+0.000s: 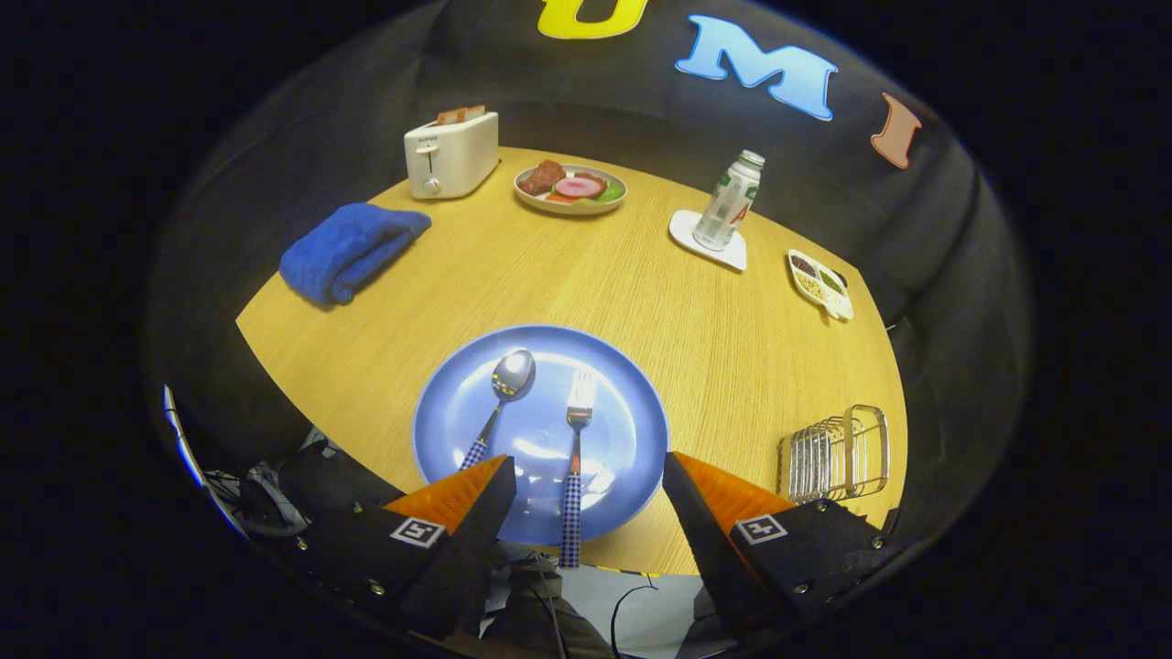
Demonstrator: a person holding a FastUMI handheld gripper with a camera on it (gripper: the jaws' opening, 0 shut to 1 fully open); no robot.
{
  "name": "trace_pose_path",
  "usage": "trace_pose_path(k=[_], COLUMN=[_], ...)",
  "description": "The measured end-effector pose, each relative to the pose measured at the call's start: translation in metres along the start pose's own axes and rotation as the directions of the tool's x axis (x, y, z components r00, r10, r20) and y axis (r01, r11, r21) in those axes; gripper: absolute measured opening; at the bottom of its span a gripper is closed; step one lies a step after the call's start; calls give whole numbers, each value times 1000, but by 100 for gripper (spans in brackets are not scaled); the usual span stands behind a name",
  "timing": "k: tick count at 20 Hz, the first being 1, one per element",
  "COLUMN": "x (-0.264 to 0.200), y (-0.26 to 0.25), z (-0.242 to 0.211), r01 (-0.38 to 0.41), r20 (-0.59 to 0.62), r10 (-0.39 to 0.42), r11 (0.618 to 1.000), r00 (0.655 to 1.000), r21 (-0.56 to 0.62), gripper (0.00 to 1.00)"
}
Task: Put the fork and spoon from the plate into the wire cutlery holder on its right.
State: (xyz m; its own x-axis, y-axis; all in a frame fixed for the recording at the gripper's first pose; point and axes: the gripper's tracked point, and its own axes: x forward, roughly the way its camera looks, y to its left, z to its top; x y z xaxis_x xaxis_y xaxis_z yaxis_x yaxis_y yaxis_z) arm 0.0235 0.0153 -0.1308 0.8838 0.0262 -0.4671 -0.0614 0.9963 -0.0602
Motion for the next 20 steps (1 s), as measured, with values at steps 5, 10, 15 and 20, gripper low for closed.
trace_pose_path(k=[5,10,15,20], x=[28,37,45,47], y=[5,4,9,10], z=[-21,-43,-56,-47], r01=[-40,-37,-92,-124], r20=[-89,-204,-336,-397], r10=[40,29,63,85], r11=[999,999,993,989], r00=[995,979,940,914], r21=[-4,-36,-71,-74], gripper=[73,63,17,3])
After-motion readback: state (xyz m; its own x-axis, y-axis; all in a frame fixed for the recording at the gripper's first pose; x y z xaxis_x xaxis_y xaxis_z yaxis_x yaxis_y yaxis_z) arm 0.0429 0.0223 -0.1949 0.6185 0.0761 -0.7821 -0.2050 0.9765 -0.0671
